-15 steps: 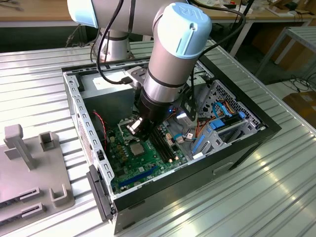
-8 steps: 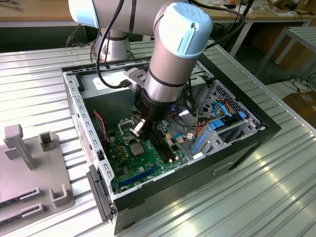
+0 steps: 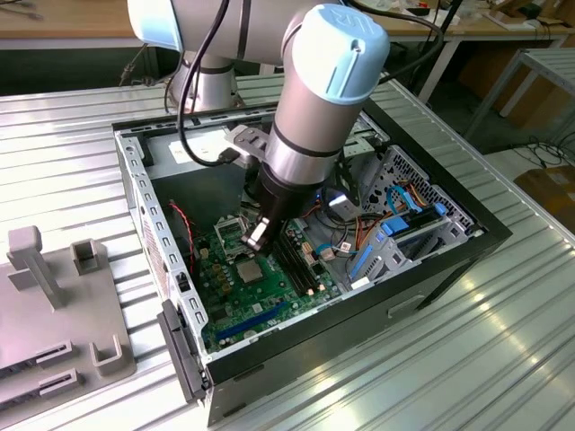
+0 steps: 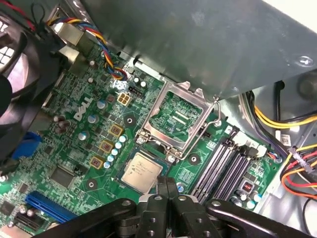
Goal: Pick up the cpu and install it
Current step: 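Close the cpu cover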
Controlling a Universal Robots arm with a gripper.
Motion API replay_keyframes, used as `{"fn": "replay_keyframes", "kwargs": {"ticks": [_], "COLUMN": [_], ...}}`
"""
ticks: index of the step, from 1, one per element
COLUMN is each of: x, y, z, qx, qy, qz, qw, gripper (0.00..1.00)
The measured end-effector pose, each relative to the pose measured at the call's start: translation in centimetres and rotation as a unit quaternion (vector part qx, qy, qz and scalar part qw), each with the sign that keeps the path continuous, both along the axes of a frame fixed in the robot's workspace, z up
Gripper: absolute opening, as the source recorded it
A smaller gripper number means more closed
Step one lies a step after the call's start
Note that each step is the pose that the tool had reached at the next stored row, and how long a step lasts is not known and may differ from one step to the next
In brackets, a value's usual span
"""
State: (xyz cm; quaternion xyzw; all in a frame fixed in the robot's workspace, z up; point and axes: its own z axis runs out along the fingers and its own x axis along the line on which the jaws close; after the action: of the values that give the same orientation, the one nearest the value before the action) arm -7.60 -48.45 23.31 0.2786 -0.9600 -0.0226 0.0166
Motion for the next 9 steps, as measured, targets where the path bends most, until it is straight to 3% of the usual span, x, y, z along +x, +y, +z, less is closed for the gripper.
{"fn": "replay_keyframes", "kwargs": {"ticks": [3,7,9], "x": [0.14,0.32,0.53], "y": [0.09,0.12,0.22], "z": [0.00,0.00,0.00], "qx": [0.0002,0.0072,0.0077], "qy": [0.0000,-0.0001,-0.0001], "qz": [0.010,0.025,0.029], "qw": [0.99995,0.99965,0.99955], "gripper": [0.11,0.11,0.11]}}
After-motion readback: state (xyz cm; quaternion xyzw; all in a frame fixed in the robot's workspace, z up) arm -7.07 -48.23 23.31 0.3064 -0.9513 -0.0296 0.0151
